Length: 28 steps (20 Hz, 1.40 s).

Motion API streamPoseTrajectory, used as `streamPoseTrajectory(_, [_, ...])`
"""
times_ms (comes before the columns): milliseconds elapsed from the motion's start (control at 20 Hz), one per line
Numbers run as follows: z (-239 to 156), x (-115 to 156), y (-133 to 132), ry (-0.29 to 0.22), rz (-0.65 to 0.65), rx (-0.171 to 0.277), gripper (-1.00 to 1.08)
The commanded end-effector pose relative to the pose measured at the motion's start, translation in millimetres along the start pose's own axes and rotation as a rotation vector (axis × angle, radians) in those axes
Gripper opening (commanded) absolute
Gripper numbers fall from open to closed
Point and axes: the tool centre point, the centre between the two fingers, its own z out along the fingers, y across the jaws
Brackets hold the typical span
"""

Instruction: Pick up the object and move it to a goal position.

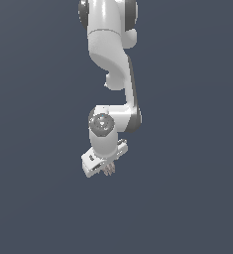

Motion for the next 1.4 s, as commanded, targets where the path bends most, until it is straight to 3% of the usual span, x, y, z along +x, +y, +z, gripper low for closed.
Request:
streamPoseTrajectory(0, [-1,1,1,0.001,0.0,-0.001,-1.0])
streamPoseTrajectory(800, [-8,1,-4,0.001,0.0,-0.001,-1.0])
streamPoseTrajectory(1350, [-67,2,-38,0.0,0.0,-0.002,-1.0])
